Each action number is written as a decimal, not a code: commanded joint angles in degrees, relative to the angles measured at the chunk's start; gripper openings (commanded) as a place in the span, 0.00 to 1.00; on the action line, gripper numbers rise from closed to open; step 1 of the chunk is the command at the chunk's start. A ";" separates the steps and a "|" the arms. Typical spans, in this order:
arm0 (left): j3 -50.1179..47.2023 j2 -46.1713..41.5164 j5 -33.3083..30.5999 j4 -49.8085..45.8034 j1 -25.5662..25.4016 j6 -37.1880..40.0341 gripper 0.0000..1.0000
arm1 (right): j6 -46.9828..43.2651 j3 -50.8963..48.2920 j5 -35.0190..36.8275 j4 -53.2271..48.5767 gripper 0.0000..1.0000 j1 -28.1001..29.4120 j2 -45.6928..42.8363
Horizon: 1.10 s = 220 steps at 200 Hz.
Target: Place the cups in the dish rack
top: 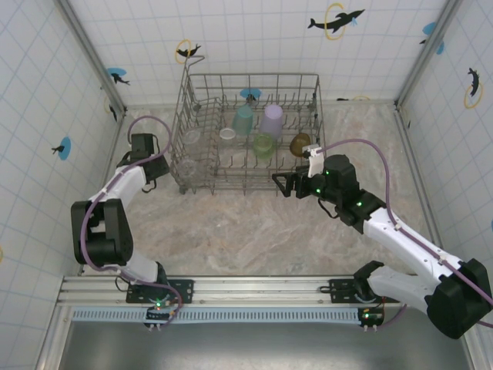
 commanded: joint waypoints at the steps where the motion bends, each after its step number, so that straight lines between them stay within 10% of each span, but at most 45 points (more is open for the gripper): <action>1: 0.55 -4.52 0.01 -0.10 -0.82 -0.71 0.56 | 0.49 0.21 0.28 1.61 1.00 -0.20 0.12; 220: -3.05 -4.13 7.20 -4.76 -0.86 16.47 0.49 | 2.33 0.66 -1.70 3.22 1.00 -0.20 1.76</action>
